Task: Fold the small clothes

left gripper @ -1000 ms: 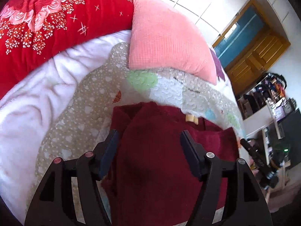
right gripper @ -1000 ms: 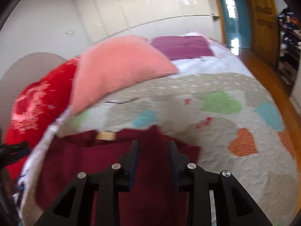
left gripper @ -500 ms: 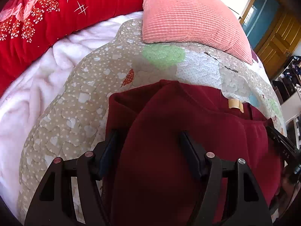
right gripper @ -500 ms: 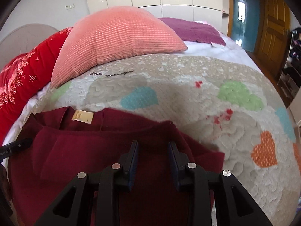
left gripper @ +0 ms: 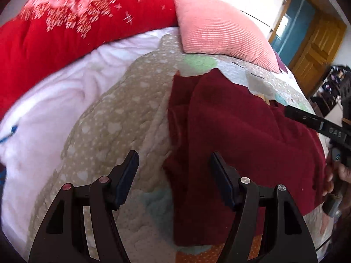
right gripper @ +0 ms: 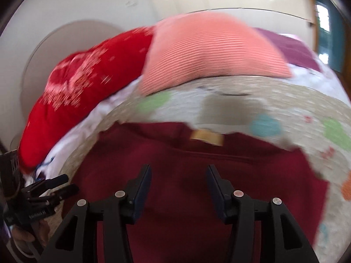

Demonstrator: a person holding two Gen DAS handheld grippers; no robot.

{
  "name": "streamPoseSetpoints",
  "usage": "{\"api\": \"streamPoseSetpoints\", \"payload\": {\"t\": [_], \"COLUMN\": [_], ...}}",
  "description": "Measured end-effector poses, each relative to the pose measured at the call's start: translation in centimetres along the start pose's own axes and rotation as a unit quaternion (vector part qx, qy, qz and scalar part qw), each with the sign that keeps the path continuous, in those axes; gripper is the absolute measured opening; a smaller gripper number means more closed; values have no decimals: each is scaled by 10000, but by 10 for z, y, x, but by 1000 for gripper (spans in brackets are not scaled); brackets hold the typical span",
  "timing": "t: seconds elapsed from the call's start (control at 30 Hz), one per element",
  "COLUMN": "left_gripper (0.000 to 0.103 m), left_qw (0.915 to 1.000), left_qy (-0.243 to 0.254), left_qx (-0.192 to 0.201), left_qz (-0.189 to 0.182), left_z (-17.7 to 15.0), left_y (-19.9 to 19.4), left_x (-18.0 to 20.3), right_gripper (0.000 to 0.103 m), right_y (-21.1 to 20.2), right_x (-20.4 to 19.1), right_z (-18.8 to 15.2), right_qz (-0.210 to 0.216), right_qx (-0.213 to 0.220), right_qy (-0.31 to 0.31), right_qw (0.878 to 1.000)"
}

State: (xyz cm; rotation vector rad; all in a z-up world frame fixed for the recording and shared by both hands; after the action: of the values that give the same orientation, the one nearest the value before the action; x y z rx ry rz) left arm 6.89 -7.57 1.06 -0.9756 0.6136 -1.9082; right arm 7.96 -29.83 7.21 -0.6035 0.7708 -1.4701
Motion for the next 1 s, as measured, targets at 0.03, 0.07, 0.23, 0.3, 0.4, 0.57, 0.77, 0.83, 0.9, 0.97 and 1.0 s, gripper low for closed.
{"api": "streamPoseSetpoints", "payload": {"t": [0.03,0.07,0.23,0.3,0.4,0.57,0.77,0.83,0.9,0.97,1.0], "left_gripper": [68,68,68,68,68,68,68,68,68,68,68], "left_qw": [10000,9999,9992,9986,9990,9994,9997,9998,9998,9998,9998], "left_qy": [-43,-40,-95,-191,-88,-19,5,67,83,75,74], "left_qx": [-3,-30,-167,-231,-217,-137,-101,-90,-86,-92,-91], "left_qz": [-63,-151,-363,-438,-387,-319,-219,-163,-141,-140,-134], "left_z": [0,1,3,3,4,6,4,4,4,4,4], "left_y": [2,3,13,16,15,14,16,14,14,14,14], "left_x": [-1,0,-2,-5,-2,-2,-1,2,2,2,1], "right_gripper": [50,50,50,42,17,8,7,7,11,16,22], "right_y": [6,11,53,62,63,57,81,72,55,36,24], "right_x": [-11,-16,-38,-44,-49,-50,-55,-49,-38,-25,-15], "right_z": [2,4,7,3,1,18,12,15,16,13,10], "right_qz": [1,-37,-102,-21,-320,-773,-1088,-983,-690,-659,-832], "right_qx": [-15,-23,-356,-512,-384,-62,-69,25,-36,68,223], "right_qy": [-127,-201,-505,-663,-976,-1148,-1046,-871,-510,-365,-334], "right_qw": [9999,9998,9980,9965,9940,9904,9885,9913,9963,9971,9957]}}
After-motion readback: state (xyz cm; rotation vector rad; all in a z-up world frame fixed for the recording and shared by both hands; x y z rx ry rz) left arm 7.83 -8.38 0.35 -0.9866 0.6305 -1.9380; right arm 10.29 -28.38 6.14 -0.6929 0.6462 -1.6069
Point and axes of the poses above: each gripper's, at about its wrist camera, not at the fingertips, and y roughly the way its jaws point, x to its right, z to its top, the point moved 5 cm from there along y, roughly the way its jaws point, and after that the axes turned 13 degrees about -z, right-handed, at the moved point
